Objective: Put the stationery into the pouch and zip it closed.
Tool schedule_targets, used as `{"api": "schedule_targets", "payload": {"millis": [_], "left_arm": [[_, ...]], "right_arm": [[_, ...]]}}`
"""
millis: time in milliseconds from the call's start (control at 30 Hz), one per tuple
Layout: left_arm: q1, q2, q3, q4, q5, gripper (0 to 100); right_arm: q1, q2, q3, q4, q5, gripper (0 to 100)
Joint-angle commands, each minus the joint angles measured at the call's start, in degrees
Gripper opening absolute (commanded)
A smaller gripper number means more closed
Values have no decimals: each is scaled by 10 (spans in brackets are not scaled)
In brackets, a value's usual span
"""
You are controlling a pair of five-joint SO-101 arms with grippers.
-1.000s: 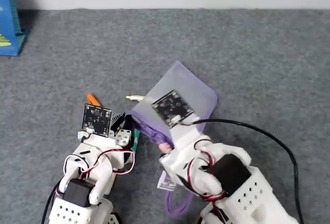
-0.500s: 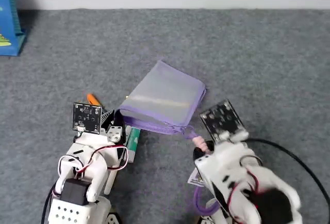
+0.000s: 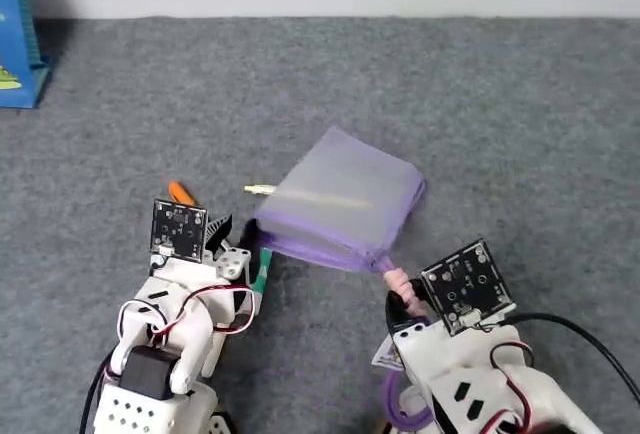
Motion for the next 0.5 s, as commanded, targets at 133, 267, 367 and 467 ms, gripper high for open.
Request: {"api": "schedule_targets", "payload": {"millis": [133,267,367,467], "left_arm": [[5,-7,-1,-2,-7,257],[6,-5,-1,-2,-6,257],[27,-4,0,-2,-6,243],[61,-6,9,-9,-6,203]], "right_arm": [[7,-2,-4,4,0,7],[7,-2,-7,4,0,7],[7,-2,-8,4,-1,7],[7,-2,-9,2,-1,7]]}}
